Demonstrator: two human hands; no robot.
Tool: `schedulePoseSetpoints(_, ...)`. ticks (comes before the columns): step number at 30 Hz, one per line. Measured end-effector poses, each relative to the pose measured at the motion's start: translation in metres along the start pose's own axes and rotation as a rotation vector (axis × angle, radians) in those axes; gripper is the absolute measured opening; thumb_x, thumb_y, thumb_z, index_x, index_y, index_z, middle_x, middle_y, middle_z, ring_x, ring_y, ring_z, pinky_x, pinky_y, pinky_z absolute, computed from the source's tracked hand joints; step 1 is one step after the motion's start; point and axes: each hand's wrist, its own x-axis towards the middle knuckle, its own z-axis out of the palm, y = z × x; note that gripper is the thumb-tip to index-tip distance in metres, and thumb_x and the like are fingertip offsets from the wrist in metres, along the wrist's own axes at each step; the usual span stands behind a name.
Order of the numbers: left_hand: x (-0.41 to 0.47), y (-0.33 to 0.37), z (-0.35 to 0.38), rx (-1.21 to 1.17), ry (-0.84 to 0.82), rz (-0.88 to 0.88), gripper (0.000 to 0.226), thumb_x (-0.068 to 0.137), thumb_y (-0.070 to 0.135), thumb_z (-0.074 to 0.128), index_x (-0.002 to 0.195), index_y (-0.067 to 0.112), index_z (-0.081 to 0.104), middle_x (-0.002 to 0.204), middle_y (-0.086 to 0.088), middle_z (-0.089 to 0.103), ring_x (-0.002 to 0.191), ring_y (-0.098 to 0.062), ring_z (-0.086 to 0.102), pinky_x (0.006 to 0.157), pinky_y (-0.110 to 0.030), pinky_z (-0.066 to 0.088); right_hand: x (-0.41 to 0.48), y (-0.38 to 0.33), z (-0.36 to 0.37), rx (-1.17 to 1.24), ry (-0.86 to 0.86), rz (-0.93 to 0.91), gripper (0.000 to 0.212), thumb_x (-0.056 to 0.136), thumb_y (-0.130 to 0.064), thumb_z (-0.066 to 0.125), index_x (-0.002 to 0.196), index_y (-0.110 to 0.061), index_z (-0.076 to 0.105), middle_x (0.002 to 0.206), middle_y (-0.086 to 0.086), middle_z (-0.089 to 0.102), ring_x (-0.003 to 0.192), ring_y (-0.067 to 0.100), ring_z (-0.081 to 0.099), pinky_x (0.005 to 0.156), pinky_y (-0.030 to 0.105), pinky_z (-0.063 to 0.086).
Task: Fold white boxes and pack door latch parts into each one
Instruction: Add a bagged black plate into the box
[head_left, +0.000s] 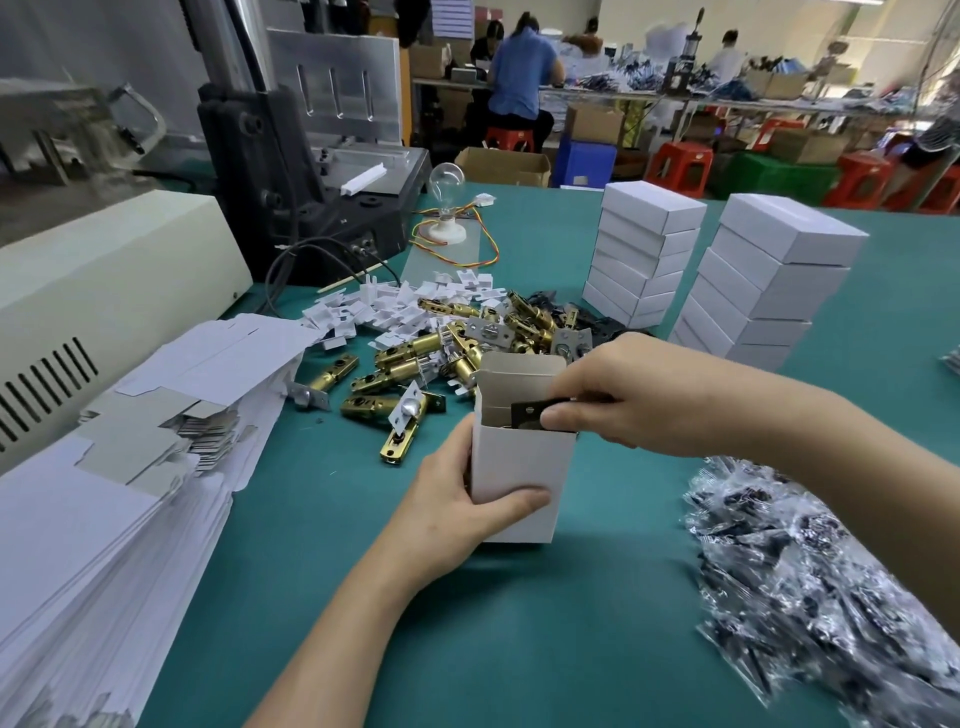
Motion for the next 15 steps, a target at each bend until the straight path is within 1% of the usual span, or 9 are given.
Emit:
schedulePoseSetpoints(2, 0.0, 0.0, 0.0, -0.006, 0.002, -0.004, 0.058, 0.073, 0.047, 0.087, 0.123, 0.052, 0.058, 0.112, 0.015, 0.073, 0.103, -0.009, 0.071, 0.083, -0.028, 0.061, 0.001, -0.001, 0.0, -0.061, -0.057, 0.015, 0.043, 0.105, -0.045, 0.049, 0.069, -0.022, 0.049, 0.058, -0.007, 0.054, 0.058, 0.003, 0.049, 0.058, 0.026, 0.037)
schedulePoseSetpoints(3, 0.0, 0.0, 0.0, -0.008, 0.002, -0.006, 0.058, 0.073, 0.048, 0.088, 0.122, 0.052, 0.058, 0.112, 0.015, 0.072, 0.103, -0.009, 0.071, 0.082, -0.027, 0.06, 0.002, -0.001, 0.0, -0.067, -0.076, 0.032, 0.044, 0.106, -0.045, 0.048, 0.069, -0.022, 0.048, 0.058, -0.005, 0.052, 0.058, 0.003, 0.049, 0.06, 0.029, 0.038)
schedulePoseSetpoints(5, 0.001, 0.0, -0.001, -0.008, 0.002, -0.008, 0.058, 0.072, 0.048, 0.088, 0.122, 0.052, 0.058, 0.113, 0.016, 0.072, 0.104, -0.009, 0.071, 0.082, -0.027, 0.06, 0.0, 0.0, 0.002, -0.049, -0.088, 0.056, 0.042, 0.106, -0.046, 0.047, 0.069, -0.024, 0.049, 0.059, -0.008, 0.055, 0.06, 0.0, 0.051, 0.061, 0.029, 0.039)
schedulePoseSetpoints(7, 0.001, 0.0, -0.001, -0.012, -0.001, -0.01, 0.059, 0.073, 0.048, 0.088, 0.124, 0.052, 0.058, 0.113, 0.016, 0.072, 0.105, -0.008, 0.07, 0.082, -0.027, 0.06, -0.002, 0.0, 0.002, -0.013, -0.084, 0.059, 0.037, 0.105, -0.045, 0.048, 0.072, -0.03, 0.053, 0.063, -0.02, 0.059, 0.062, -0.001, 0.053, 0.06, 0.025, 0.039)
schedulePoseSetpoints(8, 0.001, 0.0, -0.001, -0.014, -0.002, -0.011, 0.06, 0.073, 0.047, 0.088, 0.124, 0.052, 0.059, 0.114, 0.017, 0.072, 0.105, -0.008, 0.07, 0.082, -0.027, 0.06, -0.003, 0.0, 0.003, 0.009, -0.077, 0.052, 0.032, 0.105, -0.044, 0.049, 0.076, -0.033, 0.056, 0.064, -0.021, 0.06, 0.062, 0.0, 0.055, 0.06, 0.024, 0.04)
schedulePoseSetpoints(10, 0.0, 0.001, -0.001, -0.013, 0.002, -0.011, 0.058, 0.073, 0.046, 0.088, 0.123, 0.054, 0.059, 0.114, 0.018, 0.072, 0.106, -0.006, 0.07, 0.082, -0.023, 0.059, -0.006, 0.004, 0.004, 0.049, -0.052, 0.037, 0.021, 0.104, -0.043, 0.052, 0.09, -0.035, 0.066, 0.063, -0.013, 0.062, 0.063, 0.003, 0.059, 0.063, 0.025, 0.045)
schedulePoseSetpoints(12, 0.0, 0.001, -0.002, -0.015, 0.009, -0.009, 0.057, 0.072, 0.044, 0.089, 0.119, 0.056, 0.06, 0.115, 0.019, 0.073, 0.106, -0.005, 0.07, 0.082, -0.02, 0.057, -0.009, 0.008, 0.004, 0.121, 0.027, -0.002, 0.014, 0.101, -0.043, 0.056, 0.102, -0.038, 0.069, 0.067, -0.007, 0.064, 0.066, 0.006, 0.062, 0.065, 0.026, 0.048)
schedulePoseSetpoints(15, -0.002, 0.002, -0.003, -0.023, 0.005, -0.019, 0.057, 0.072, 0.042, 0.089, 0.118, 0.059, 0.06, 0.116, 0.021, 0.073, 0.107, -0.003, 0.07, 0.084, -0.019, 0.057, -0.017, 0.02, 0.002, 0.394, 0.262, -0.035, 0.009, 0.097, -0.041, 0.061, 0.105, -0.038, 0.066, 0.072, -0.002, 0.065, 0.059, 0.005, 0.059, 0.057, 0.019, 0.048)
